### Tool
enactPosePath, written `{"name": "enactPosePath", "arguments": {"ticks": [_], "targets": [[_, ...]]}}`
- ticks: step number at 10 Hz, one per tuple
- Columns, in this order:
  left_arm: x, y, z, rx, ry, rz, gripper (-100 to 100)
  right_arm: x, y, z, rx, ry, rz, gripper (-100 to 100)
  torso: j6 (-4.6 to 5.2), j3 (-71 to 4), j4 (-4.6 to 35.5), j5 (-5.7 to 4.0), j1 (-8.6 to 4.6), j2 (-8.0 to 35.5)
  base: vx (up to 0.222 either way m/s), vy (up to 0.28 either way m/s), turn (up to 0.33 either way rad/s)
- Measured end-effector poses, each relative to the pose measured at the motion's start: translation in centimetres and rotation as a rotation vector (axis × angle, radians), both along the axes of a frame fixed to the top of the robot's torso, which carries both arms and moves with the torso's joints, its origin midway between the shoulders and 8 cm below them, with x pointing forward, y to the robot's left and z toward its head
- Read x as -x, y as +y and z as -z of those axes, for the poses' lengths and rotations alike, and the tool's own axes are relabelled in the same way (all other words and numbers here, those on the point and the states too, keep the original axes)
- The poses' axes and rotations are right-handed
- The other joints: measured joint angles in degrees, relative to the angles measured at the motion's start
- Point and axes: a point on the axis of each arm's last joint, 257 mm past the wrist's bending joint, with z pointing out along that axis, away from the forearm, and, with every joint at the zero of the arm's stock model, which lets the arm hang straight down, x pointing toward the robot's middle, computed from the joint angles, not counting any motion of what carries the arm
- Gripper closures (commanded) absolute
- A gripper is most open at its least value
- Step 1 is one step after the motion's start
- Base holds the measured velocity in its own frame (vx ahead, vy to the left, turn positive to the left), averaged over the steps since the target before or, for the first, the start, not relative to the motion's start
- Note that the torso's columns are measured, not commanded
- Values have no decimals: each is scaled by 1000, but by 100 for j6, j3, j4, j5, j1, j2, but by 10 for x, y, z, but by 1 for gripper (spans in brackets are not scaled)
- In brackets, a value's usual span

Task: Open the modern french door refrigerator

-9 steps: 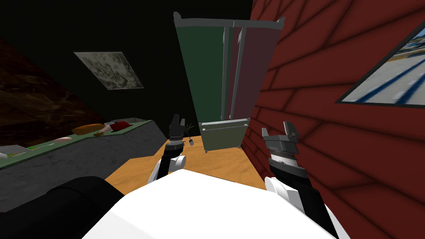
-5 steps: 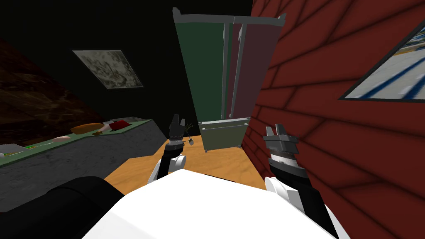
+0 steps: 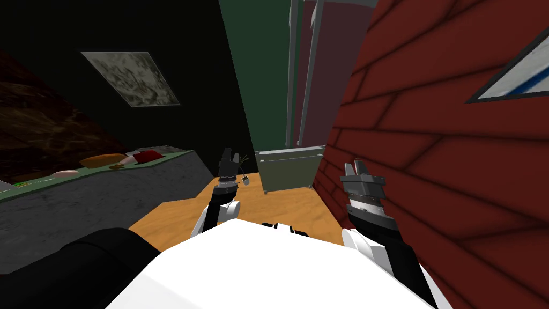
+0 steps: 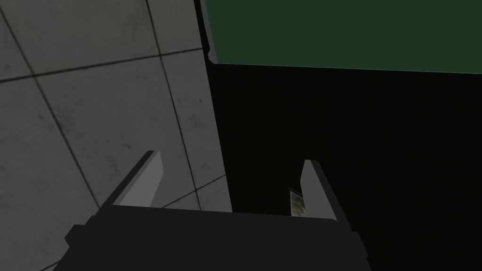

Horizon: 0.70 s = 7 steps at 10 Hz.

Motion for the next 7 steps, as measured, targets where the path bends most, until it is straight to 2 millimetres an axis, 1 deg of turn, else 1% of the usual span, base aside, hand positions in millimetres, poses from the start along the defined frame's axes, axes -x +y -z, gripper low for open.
{"name": "enactPosePath", "arguments": {"ticks": [1,2,3,5,6,7], "targets": [[0,0,0,0,0,0,0,0,0,0,0,0,0,-100,0,-846,423,0,0,423,35,9,145],[0,0,0,0,0,0,0,-5,2,10,22,36,2,-100,-3,-1245,610,1,3,607,56,7,159],[0,0,0,0,1,0,0,-13,5,24,48,83,6,-100,0,-1361,664,1,2,655,41,1,46],[0,0,0,0,1,0,0,-25,7,40,79,146,14,-100,-1,-1383,689,0,1,687,49,9,139],[0,0,0,0,1,0,0,-32,5,56,109,197,23,-100,0,-1385,690,0,1,687,44,6,57],[0,0,0,0,1,0,0,-35,6,65,120,230,27,-100,2,-1382,692,1,1,694,46,1,141]]}}
